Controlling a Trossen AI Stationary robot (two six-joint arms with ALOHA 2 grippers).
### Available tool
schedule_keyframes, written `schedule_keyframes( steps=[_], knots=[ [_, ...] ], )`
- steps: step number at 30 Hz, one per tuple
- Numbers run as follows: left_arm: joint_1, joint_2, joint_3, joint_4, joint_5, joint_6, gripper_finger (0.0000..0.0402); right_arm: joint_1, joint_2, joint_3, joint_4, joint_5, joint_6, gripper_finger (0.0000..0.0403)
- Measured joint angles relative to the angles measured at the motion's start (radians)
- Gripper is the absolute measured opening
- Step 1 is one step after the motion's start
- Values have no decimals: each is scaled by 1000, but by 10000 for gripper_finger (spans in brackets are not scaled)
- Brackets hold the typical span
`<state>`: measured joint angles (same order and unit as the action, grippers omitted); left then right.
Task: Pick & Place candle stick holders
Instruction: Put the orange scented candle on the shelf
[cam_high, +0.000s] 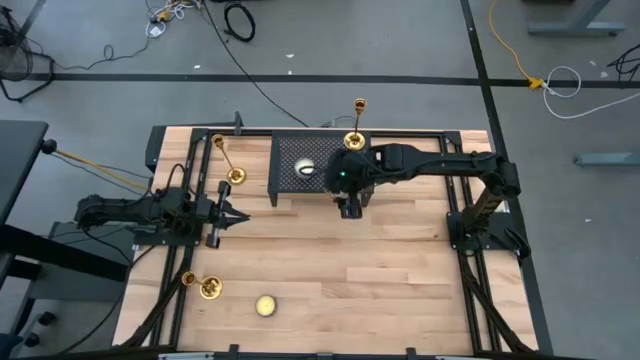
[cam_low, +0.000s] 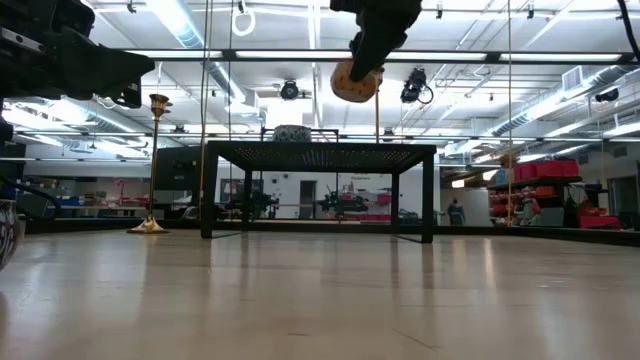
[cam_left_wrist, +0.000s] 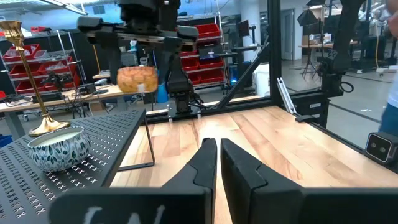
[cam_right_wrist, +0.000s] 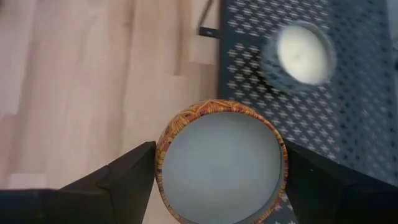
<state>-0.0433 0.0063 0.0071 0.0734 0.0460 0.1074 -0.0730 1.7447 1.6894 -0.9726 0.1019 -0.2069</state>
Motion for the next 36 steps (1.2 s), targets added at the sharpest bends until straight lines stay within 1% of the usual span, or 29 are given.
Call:
schedule_keyframes(
  steps=[5, 10, 12, 19, 25, 30, 36],
  knots=[
    [0, 0, 0, 0, 0, 0, 25, -42, 0, 22, -43, 11, 88, 307],
    [0, 0, 0, 0, 0, 0, 25, -85, 30, 106, -125, 18, 158, 307],
    [0, 0, 0, 0, 0, 0, 25, -97, 44, 144, -133, 16, 171, 307],
    [0, 0, 0, 0, 0, 0, 25, -131, 115, 282, -181, 13, 128, 307],
    [0, 0, 0, 0, 0, 0, 25, -162, 163, 395, -188, 14, 91, 307],
    [0, 0, 0, 0, 0, 0, 25, -190, 181, 425, -142, 14, 28, 307],
    [0, 0, 0, 0, 0, 0, 25, -232, 181, 380, 22, 14, -17, 307]
  ],
)
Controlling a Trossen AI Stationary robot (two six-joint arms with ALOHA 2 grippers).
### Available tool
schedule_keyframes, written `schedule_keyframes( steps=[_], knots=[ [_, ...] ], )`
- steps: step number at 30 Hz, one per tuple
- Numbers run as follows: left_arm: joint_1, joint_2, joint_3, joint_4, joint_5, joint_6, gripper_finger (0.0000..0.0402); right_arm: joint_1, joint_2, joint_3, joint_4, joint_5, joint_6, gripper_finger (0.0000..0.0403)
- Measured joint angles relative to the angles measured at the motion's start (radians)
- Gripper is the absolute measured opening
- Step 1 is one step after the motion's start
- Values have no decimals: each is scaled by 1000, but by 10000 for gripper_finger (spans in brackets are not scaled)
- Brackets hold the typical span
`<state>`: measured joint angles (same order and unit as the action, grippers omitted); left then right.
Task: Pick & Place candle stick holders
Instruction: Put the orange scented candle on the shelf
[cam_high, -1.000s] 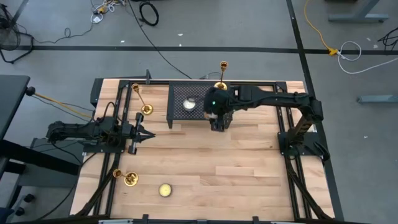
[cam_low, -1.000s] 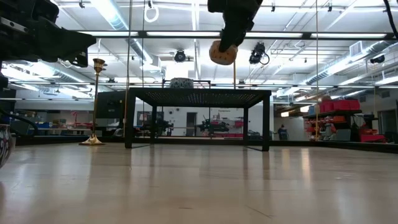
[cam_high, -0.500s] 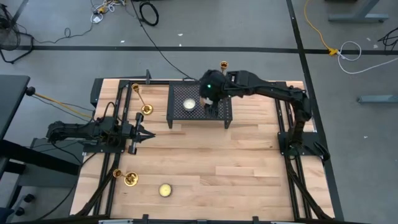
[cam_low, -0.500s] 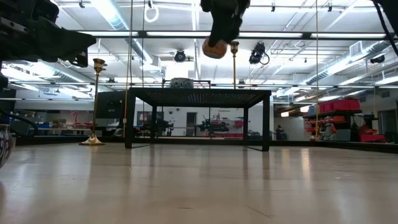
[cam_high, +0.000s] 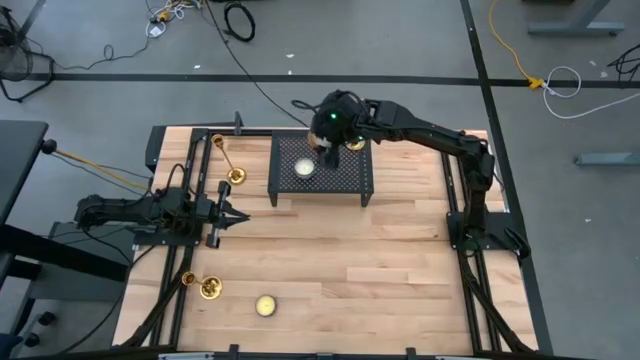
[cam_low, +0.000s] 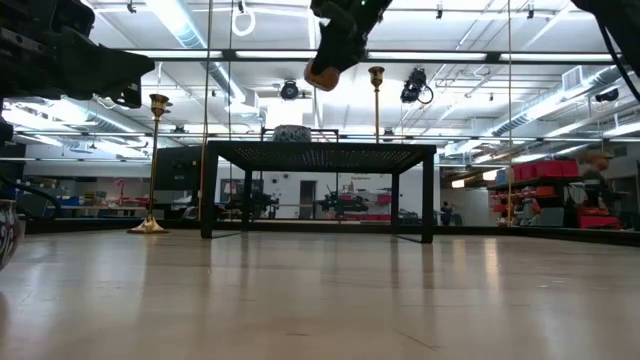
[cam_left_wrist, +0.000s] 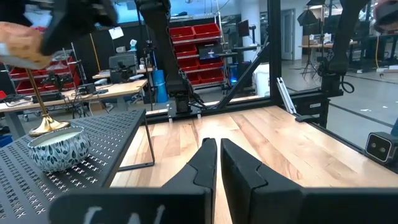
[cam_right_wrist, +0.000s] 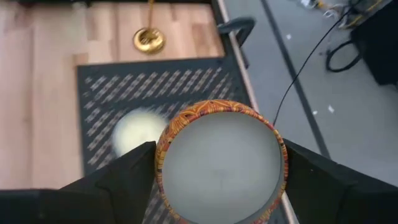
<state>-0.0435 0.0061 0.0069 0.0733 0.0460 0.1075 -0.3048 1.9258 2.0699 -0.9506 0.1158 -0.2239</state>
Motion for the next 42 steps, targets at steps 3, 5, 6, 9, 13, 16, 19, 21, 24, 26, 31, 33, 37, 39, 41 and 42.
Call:
schedule_keyframes(
  steps=[3, 5, 6, 9, 13, 16, 19, 21, 24, 26, 31, 33, 37, 39, 41, 42],
  knots=[
    [0, 0, 0, 0, 0, 0, 25, -20, 0, -34, 71, 0, -5, 307],
    [0, 0, 0, 0, 0, 0, 25, -30, 0, -58, 99, 0, -6, 307],
    [0, 0, 0, 0, 0, 0, 25, -33, 0, -73, 117, 0, -6, 307],
    [0, 0, 0, 0, 0, 0, 25, -40, 0, -119, 174, 0, -5, 307],
    [0, 0, 0, 0, 0, 0, 25, -43, 0, -192, 231, 0, -3, 307],
    [0, 0, 0, 0, 0, 0, 25, -43, 0, -243, 269, 0, -2, 307],
    [0, 0, 0, 0, 0, 0, 25, -44, 0, -294, 315, 9, 0, 307],
    [0, 0, 0, 0, 0, 0, 25, -44, 0, -324, 339, 25, 1, 307],
    [0, 0, 0, 0, 0, 0, 25, -47, 0, -345, 345, 33, 1, 307],
    [0, 0, 0, 0, 0, 0, 25, -47, 0, -355, 348, 34, 2, 307],
    [0, 0, 0, 0, 0, 0, 25, -48, 0, -363, 316, 34, 31, 307],
    [0, 0, 0, 0, 0, 0, 25, -47, 0, -363, 283, 31, 42, 307],
    [0, 0, 0, 0, 0, 0, 25, -47, 0, -363, 211, 23, 56, 307],
    [0, 0, 0, 0, 0, 0, 25, -47, 0, -363, 171, 23, 59, 307],
    [0, 0, 0, 0, 0, 0, 25, -46, 0, -363, 154, 23, 59, 307],
    [0, 0, 0, 0, 0, 0, 25, -46, -1, -363, 152, 23, 59, 307]
  ],
)
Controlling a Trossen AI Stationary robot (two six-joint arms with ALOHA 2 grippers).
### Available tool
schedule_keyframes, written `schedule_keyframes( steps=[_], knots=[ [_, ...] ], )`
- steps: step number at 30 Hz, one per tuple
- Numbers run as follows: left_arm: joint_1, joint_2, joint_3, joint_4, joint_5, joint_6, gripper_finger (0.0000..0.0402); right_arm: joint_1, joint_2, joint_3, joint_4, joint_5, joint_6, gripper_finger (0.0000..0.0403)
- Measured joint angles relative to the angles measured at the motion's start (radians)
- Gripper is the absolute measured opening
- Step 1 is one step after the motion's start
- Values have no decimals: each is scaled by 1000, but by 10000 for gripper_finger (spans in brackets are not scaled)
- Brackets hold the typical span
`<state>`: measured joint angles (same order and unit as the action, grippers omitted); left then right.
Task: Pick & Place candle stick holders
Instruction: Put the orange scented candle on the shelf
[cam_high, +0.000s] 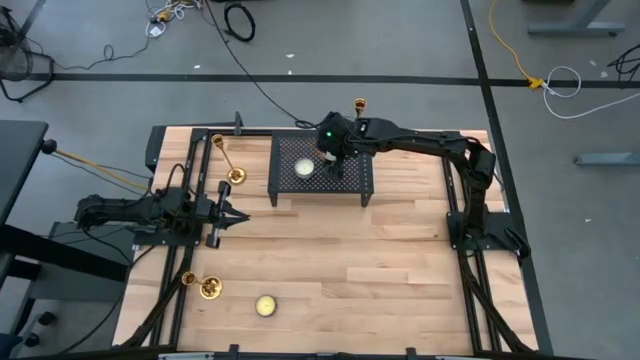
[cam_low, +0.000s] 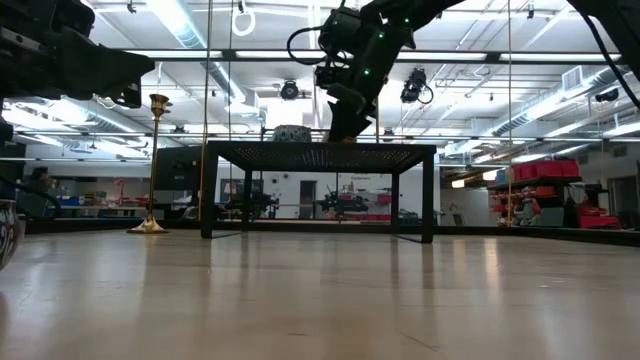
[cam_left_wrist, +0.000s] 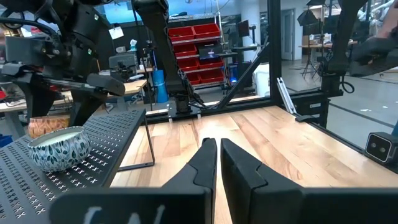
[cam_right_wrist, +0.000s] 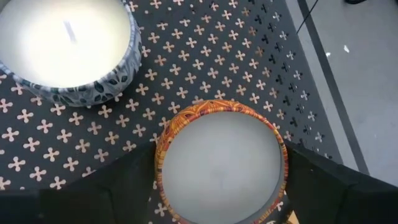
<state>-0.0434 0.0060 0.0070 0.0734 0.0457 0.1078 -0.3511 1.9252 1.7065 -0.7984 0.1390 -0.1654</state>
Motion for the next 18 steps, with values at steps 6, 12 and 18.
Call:
schedule_keyframes(
  steps=[6, 12, 18],
  knots=[
    [0, 0, 0, 0, 0, 0, 25, 1, 0, 0, 4, 1, 0, 307],
    [0, 0, 0, 0, 0, 0, 25, 11, 0, 0, 6, 2, 0, 307],
    [0, 0, 0, 0, 0, 0, 25, 34, -29, 0, 22, 3, -24, 307]
  ],
)
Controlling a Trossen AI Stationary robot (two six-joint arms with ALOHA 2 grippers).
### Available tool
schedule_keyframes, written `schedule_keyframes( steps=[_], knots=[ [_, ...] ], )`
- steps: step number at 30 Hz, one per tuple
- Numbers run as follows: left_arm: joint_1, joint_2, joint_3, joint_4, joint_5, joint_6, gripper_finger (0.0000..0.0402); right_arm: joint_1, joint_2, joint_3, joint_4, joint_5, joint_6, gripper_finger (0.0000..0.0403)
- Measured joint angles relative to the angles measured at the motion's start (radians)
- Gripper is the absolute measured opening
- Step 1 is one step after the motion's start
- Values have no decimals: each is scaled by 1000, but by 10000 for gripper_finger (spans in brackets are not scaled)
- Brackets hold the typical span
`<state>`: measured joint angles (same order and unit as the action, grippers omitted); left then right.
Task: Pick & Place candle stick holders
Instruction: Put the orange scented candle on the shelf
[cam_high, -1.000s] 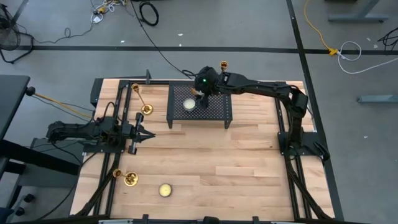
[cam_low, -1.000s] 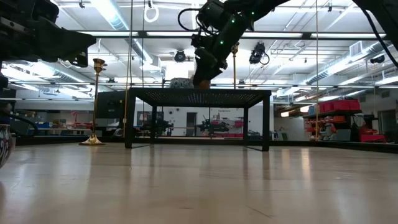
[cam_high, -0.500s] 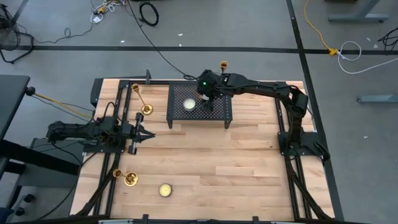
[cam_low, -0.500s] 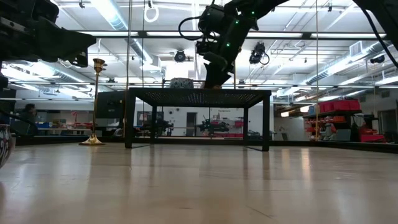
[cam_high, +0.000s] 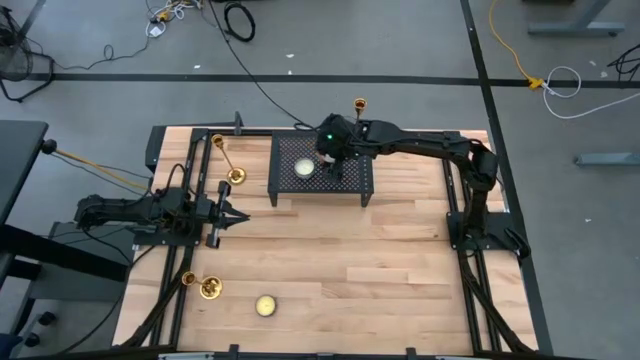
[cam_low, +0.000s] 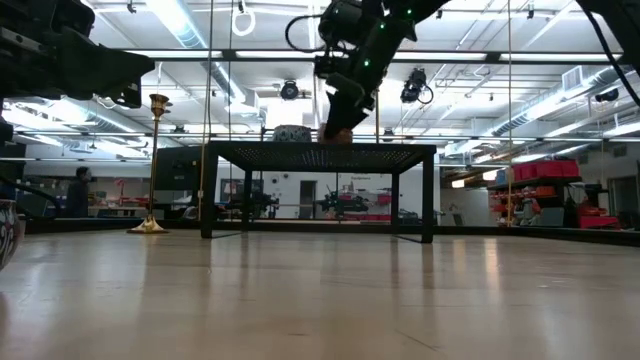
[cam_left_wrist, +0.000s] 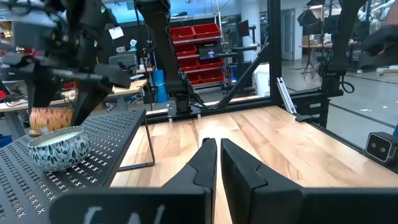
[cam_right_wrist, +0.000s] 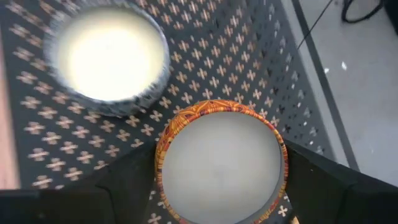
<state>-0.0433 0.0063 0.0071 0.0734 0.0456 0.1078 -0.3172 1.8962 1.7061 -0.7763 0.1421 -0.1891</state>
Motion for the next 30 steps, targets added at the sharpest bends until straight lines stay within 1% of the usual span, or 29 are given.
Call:
schedule_keyframes(
  steps=[6, 10, 22, 30],
  knots=[
    [0, 0, 0, 0, 0, 0, 25, 21, -42, 0, 29, 0, -7, 307],
    [0, 0, 0, 0, 0, 0, 25, 31, -49, 0, 48, 0, -7, 307],
    [0, 0, 0, 0, 0, 0, 25, 34, -48, 0, -48, -3, -3, 307],
    [0, 0, 0, 0, 0, 0, 25, 80, -48, 0, -66, -4, -3, 307]
  ],
)
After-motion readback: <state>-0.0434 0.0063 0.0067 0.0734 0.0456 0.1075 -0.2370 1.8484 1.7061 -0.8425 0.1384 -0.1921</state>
